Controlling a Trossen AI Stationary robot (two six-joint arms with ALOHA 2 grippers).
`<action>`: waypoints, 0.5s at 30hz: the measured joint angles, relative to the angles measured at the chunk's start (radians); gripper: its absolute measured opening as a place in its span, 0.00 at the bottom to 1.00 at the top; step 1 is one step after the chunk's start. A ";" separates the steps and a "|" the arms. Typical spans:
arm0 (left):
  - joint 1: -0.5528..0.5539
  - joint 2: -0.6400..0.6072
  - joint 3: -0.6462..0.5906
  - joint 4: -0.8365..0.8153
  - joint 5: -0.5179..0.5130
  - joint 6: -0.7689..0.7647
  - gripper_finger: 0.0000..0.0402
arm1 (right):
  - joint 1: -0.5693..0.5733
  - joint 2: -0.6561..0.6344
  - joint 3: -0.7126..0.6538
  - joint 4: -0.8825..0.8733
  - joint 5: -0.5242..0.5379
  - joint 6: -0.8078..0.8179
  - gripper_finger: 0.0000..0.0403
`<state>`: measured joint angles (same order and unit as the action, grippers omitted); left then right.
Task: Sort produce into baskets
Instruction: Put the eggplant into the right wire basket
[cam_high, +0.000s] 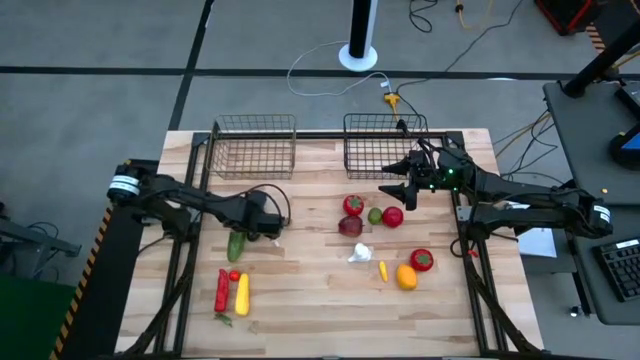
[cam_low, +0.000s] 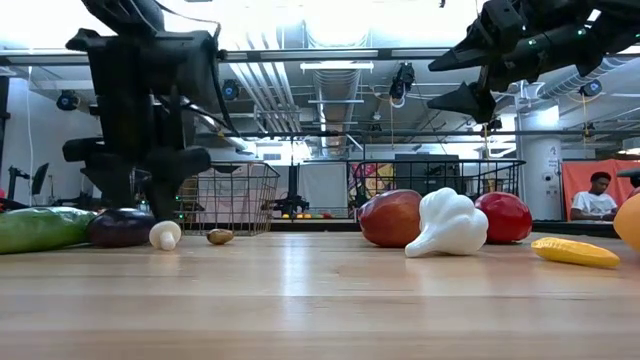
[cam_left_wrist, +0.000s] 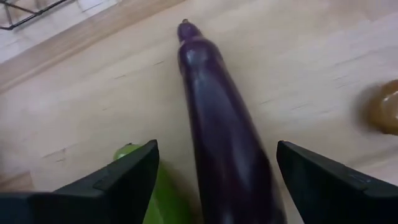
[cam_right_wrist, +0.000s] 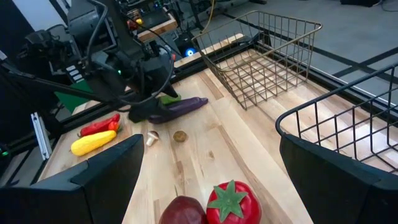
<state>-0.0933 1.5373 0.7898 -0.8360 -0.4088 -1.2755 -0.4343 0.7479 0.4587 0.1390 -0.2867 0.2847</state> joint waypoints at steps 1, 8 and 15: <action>0.000 0.004 0.000 0.011 0.000 0.007 0.74 | 0.000 0.000 0.000 0.000 0.000 0.000 0.91; 0.008 0.018 0.000 0.044 0.038 0.025 0.58 | 0.000 0.000 0.000 0.000 0.000 0.000 0.91; 0.009 0.025 0.000 0.049 0.041 0.036 0.44 | 0.000 0.000 0.000 -0.001 0.000 0.000 0.91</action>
<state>-0.0841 1.5620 0.7902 -0.7874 -0.3674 -1.2397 -0.4343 0.7479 0.4587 0.1383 -0.2867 0.2848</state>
